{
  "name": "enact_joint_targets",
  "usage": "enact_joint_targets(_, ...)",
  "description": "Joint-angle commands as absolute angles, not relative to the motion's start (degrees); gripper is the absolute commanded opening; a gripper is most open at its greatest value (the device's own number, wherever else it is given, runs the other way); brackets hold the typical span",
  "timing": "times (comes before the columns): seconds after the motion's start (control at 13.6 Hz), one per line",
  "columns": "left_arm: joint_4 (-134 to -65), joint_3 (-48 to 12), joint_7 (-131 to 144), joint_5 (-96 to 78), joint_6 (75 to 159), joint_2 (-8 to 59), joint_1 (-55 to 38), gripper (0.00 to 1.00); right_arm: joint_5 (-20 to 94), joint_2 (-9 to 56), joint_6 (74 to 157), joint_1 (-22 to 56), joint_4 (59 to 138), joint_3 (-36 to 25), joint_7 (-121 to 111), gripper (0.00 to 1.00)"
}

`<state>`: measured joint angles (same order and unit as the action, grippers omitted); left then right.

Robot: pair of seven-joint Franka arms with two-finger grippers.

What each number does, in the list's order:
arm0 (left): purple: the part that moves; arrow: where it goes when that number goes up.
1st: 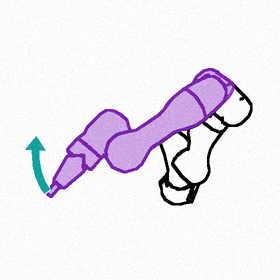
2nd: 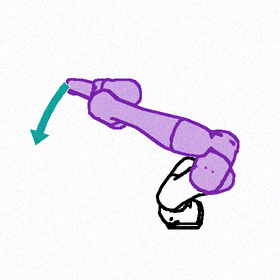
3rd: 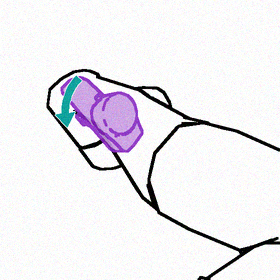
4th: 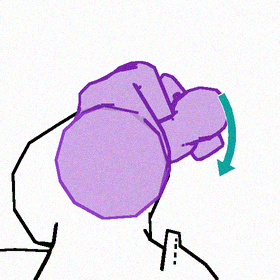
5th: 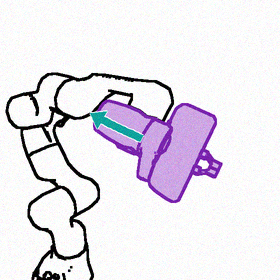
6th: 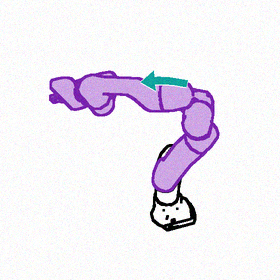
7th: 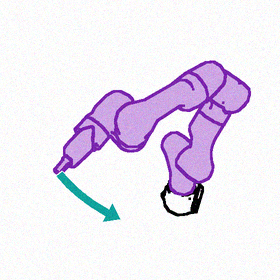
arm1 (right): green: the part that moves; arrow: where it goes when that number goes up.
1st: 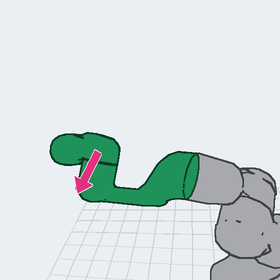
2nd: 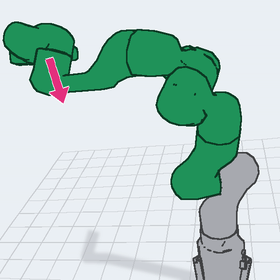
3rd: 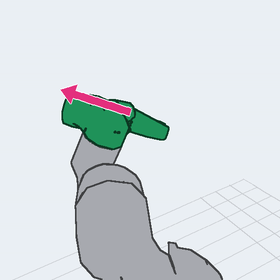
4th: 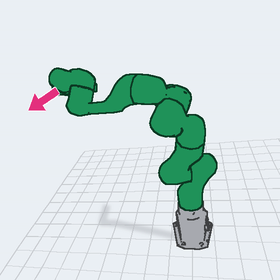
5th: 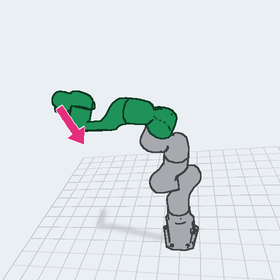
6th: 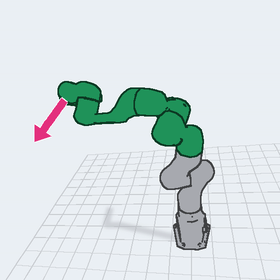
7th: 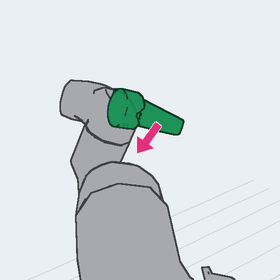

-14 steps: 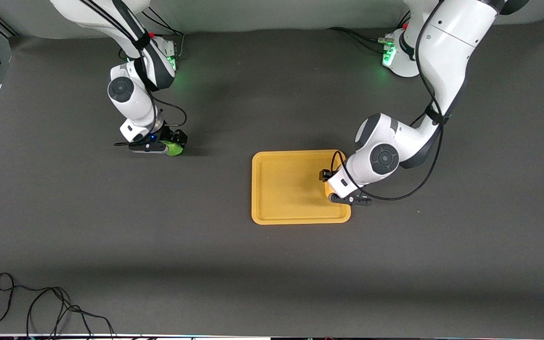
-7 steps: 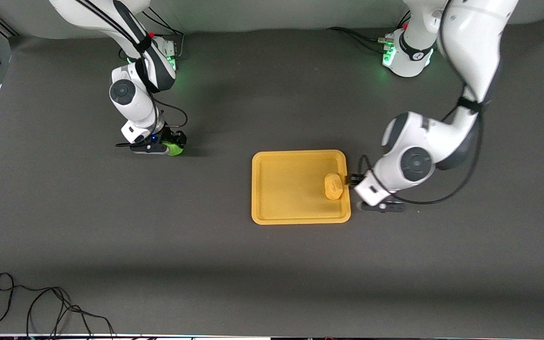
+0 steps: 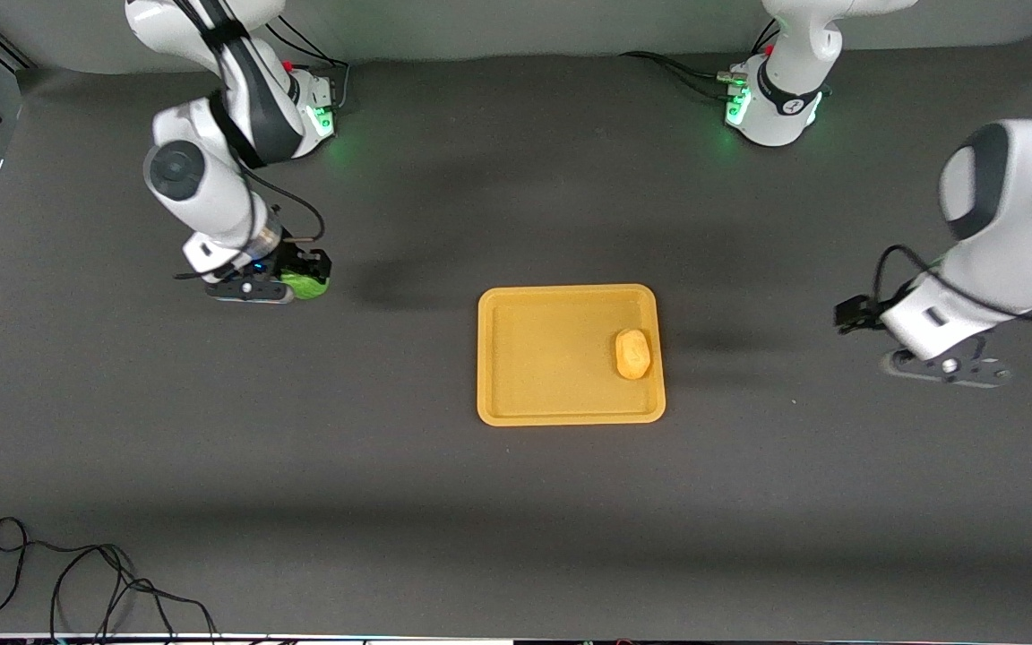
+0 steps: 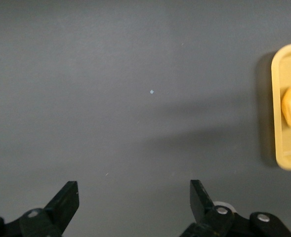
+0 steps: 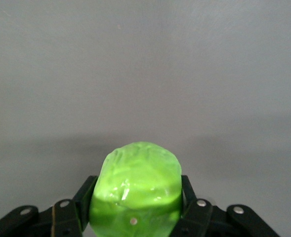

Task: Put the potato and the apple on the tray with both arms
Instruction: 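Lift the apple with the right gripper and carry it over the tray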

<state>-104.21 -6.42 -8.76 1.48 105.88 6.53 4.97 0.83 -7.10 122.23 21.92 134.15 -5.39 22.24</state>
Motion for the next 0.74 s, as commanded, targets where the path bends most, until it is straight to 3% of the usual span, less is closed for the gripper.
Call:
enact_joint_targets(0.0,-105.6,-6.9,-14.8,-2.1,103.4,0.9,9.2,1.0,0.7,-5.8,105.1,22.1,117.3,-6.2,21.3,0.41)
enact_joint_targets(0.15,-105.4,-6.6,-15.3,-2.1,102.8,-0.4,10.0,1.0,0.8,-4.1,98.7,22.2,108.6,-6.2,21.4,0.41)
enact_joint_targets(0.37,-103.7,-6.4,-15.6,-1.9,102.7,-1.1,10.5,1.0,1.1,1.1,98.0,22.7,99.6,-5.5,22.4,0.41)
enact_joint_targets(0.66,-100.0,-6.5,-16.1,-1.4,100.2,-0.3,10.3,1.0,4.4,17.4,98.0,29.4,79.5,-5.2,30.9,0.41)
